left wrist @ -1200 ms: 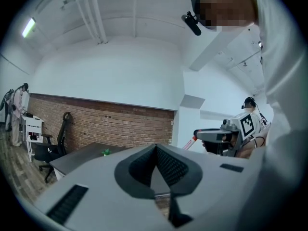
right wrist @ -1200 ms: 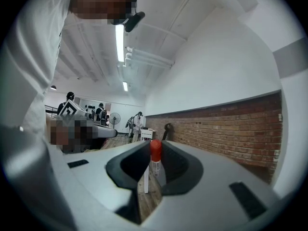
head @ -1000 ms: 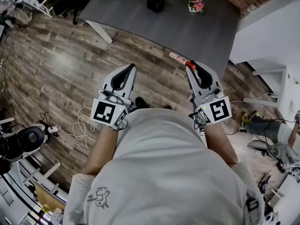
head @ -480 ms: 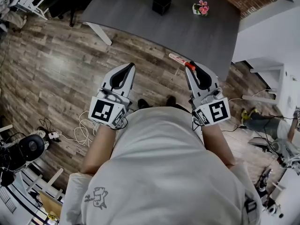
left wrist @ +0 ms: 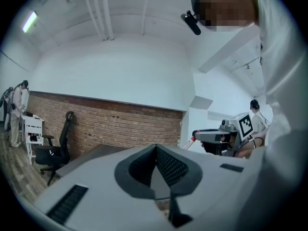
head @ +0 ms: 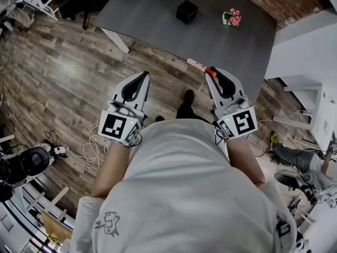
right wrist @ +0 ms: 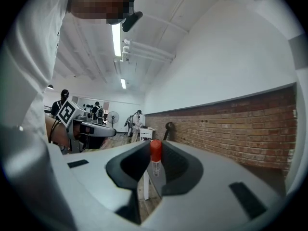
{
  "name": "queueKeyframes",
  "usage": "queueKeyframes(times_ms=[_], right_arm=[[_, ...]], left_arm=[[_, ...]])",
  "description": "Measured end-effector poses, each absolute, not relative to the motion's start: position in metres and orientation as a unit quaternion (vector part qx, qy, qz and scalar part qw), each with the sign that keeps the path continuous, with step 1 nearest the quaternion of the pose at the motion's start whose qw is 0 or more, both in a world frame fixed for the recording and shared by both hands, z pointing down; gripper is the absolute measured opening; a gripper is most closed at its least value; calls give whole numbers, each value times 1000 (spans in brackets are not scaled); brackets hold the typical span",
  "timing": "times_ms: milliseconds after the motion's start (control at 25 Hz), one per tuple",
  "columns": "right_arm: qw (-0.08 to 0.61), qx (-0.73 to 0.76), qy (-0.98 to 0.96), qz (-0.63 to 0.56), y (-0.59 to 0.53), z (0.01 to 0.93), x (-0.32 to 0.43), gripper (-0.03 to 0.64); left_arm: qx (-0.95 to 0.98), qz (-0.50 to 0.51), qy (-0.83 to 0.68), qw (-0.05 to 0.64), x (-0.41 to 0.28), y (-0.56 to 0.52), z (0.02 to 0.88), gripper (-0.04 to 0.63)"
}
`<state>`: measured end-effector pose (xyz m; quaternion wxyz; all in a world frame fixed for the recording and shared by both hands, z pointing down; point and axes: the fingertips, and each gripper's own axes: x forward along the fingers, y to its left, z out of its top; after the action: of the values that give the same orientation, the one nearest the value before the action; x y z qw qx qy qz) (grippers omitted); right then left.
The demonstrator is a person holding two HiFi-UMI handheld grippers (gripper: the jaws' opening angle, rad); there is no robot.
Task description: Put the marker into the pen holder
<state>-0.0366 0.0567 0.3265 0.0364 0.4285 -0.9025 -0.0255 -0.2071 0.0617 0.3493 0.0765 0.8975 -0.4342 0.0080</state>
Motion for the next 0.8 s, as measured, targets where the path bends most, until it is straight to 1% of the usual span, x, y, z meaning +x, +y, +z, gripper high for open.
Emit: queueKeyframes(times_ms=[320,800], right_arm=[[32,384,-922,-39,-23,317,-15,72],[22,377,-926,-26,-95,324,83,72]], left_arm=[[877,9,-474,77,-184,4,349,11],[878,22,-472,74,-83,-75,349,11]])
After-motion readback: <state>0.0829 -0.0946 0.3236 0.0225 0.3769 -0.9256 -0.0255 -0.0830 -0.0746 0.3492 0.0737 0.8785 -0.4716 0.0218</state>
